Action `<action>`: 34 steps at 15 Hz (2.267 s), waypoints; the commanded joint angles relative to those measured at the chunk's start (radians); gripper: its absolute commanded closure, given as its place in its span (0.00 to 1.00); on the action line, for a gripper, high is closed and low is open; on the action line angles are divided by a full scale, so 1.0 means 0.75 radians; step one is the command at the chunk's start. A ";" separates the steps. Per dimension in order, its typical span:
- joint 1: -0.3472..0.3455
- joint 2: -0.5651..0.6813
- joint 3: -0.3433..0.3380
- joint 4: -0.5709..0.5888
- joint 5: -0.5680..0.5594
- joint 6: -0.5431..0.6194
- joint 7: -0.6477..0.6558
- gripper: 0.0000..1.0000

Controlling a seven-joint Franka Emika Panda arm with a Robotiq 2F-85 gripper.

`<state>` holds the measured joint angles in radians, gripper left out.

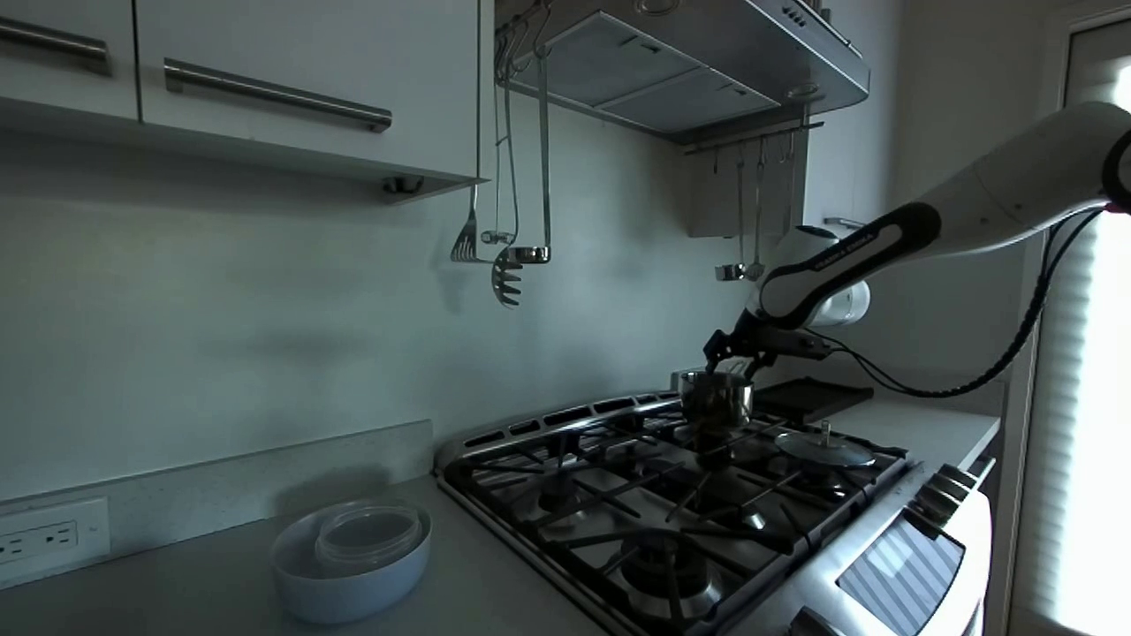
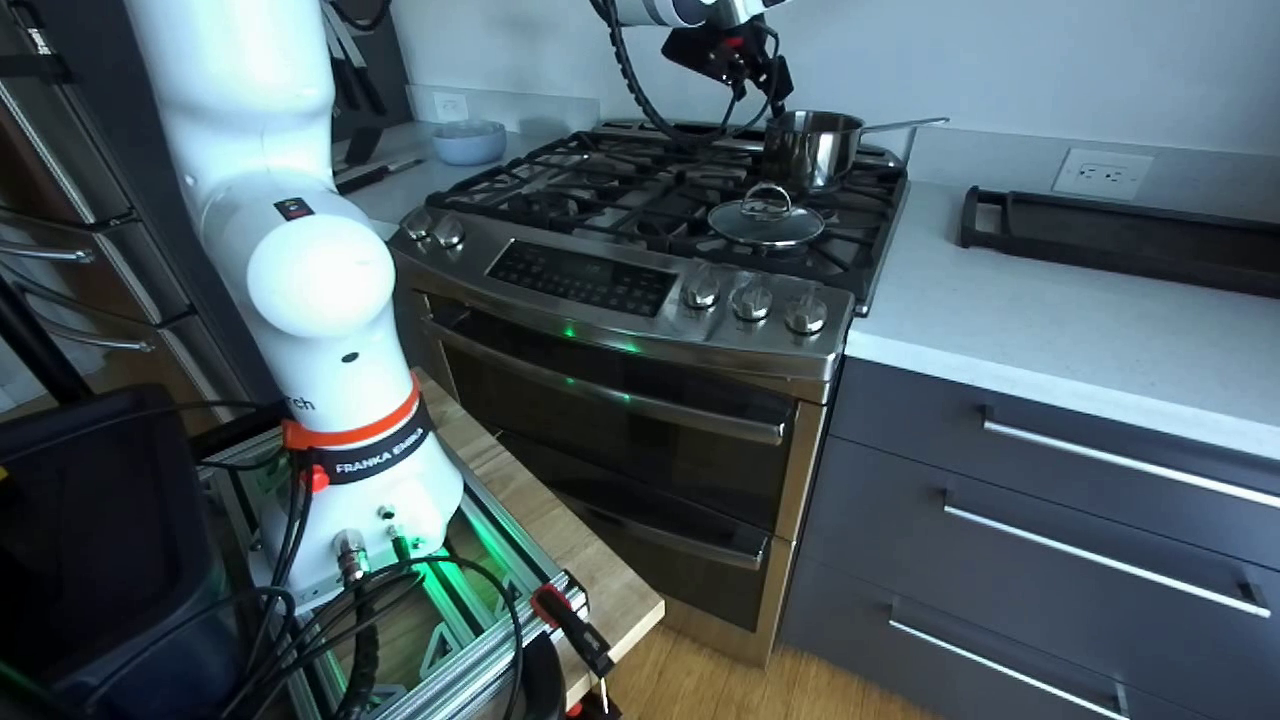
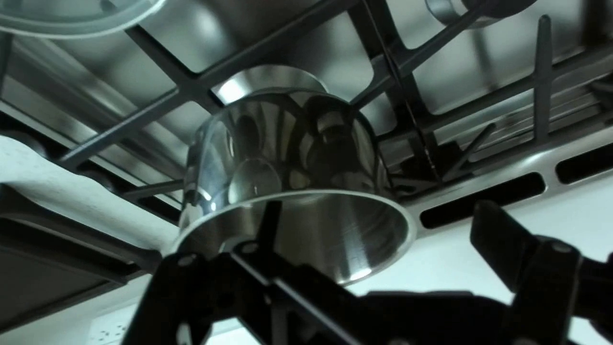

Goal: Remove the lid from the pot, then move the pot to the left on the stove

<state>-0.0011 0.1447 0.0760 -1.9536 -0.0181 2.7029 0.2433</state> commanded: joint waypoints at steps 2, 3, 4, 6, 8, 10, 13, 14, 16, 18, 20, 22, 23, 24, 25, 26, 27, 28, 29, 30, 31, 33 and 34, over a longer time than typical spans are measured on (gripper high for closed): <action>0.026 0.058 -0.027 0.088 0.043 -0.035 -0.130 0.00; 0.025 0.082 -0.030 0.123 0.043 -0.038 -0.148 0.00; 0.024 0.100 -0.032 0.147 0.043 -0.039 -0.159 0.00; 0.024 0.117 -0.034 0.167 0.043 -0.041 -0.164 0.00; 0.024 0.118 -0.034 0.167 0.043 -0.041 -0.165 0.00; 0.005 0.152 0.008 0.203 0.110 -0.071 -0.271 0.00; -0.016 0.203 0.054 0.272 0.181 -0.128 -0.468 0.00; -0.016 0.225 0.058 0.299 0.185 -0.154 -0.515 0.00; -0.008 0.260 0.050 0.351 0.152 -0.219 -0.570 0.00; -0.009 0.294 0.047 0.399 0.137 -0.265 -0.627 0.00; -0.009 0.324 0.046 0.442 0.128 -0.286 -0.677 0.00; -0.015 0.355 0.056 0.478 0.135 -0.282 -0.736 0.00; -0.014 0.368 0.056 0.493 0.130 -0.278 -0.755 0.00; -0.014 0.384 0.058 0.509 0.131 -0.274 -0.773 0.00; -0.016 0.398 0.062 0.521 0.133 -0.274 -0.793 0.00; -0.016 0.409 0.062 0.533 0.131 -0.275 -0.804 0.10; -0.018 0.421 0.068 0.544 0.135 -0.274 -0.821 0.25; -0.016 0.429 0.064 0.551 0.123 -0.273 -0.830 0.34; -0.017 0.438 0.068 0.561 0.126 -0.276 -0.839 0.42; -0.016 0.445 0.066 0.569 0.121 -0.278 -0.843 0.49; -0.016 0.450 0.067 0.574 0.120 -0.280 -0.848 0.58; -0.016 0.458 0.067 0.588 0.117 -0.283 -0.858 0.73; -0.019 0.460 0.073 0.592 0.125 -0.292 -0.865 0.80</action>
<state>0.0001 0.4695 0.1131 -1.5434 0.0816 2.5189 -0.3819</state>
